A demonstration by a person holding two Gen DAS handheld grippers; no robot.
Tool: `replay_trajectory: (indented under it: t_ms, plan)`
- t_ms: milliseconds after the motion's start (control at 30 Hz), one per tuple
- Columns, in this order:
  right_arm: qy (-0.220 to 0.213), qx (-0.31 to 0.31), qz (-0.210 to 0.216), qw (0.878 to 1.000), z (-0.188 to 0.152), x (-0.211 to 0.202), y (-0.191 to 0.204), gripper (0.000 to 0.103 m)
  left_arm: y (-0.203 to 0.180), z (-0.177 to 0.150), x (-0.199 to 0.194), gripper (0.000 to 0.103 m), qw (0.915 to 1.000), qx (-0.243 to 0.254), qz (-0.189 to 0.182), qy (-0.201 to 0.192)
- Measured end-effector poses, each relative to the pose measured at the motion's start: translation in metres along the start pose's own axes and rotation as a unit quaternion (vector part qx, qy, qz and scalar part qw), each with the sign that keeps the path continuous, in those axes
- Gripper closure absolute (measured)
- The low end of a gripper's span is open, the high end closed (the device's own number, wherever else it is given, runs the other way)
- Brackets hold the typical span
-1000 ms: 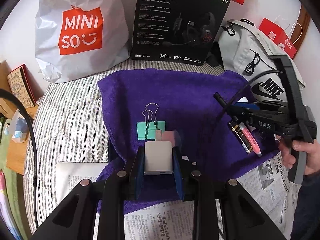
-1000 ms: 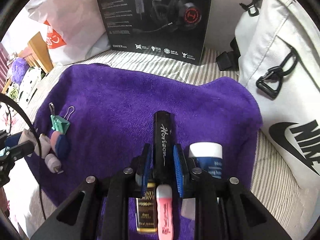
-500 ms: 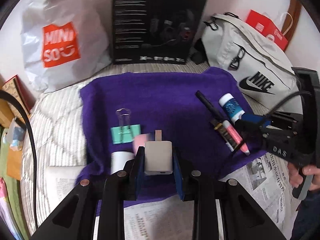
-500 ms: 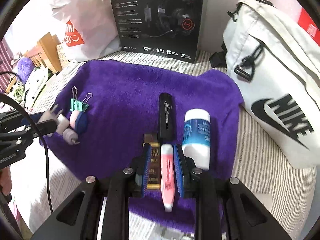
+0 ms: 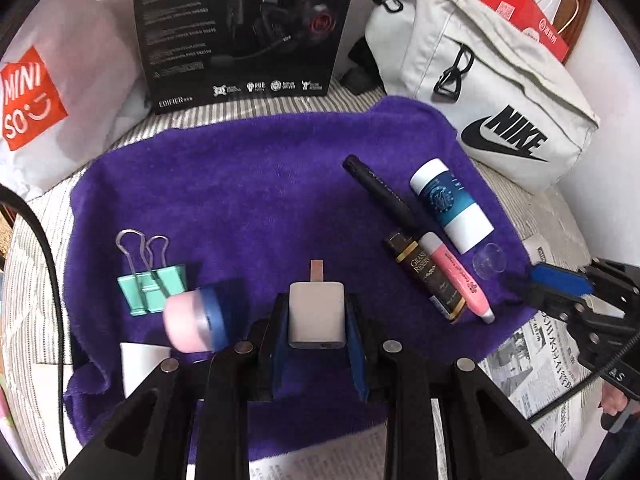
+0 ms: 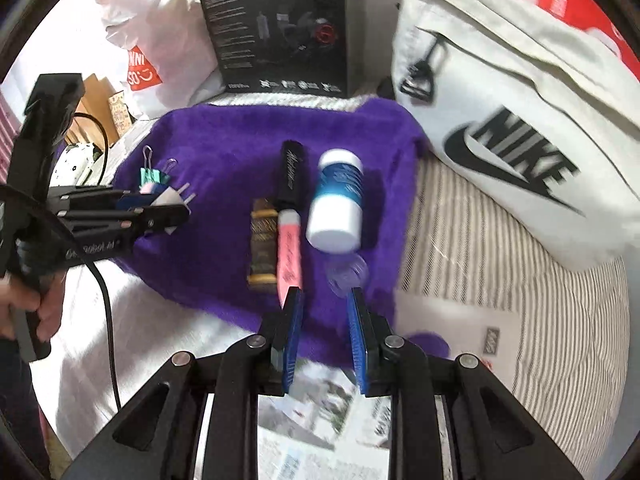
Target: Organize rigid objects
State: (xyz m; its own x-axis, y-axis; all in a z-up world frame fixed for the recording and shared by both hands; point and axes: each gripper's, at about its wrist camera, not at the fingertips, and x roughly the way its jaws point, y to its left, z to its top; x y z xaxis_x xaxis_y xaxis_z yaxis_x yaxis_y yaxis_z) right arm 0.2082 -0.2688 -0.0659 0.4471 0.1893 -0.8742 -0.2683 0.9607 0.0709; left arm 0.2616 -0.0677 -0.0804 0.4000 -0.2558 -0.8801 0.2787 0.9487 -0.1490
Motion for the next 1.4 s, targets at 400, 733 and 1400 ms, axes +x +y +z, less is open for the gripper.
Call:
replay_trajectory:
  t_ms: [400,733,1400]
  plan:
    - [-0.017,0.029,0.015,0.999,-0.015,-0.015,-0.009,0.079,-0.007,-0.003,0.008,0.077,0.9996,0.013,0.020,0.013]
    - [-0.013,0.035,0.015,0.999,-0.024,-0.019,-0.004,0.070,-0.017,-0.013,-0.001,0.059,0.9996,0.014,0.010,0.021]
    - [-0.058,0.066,-0.043,0.995,-0.048,-0.075,0.029,0.019,-0.021,-0.076,-0.114,0.003,0.9956,-0.035,0.048,-0.072]
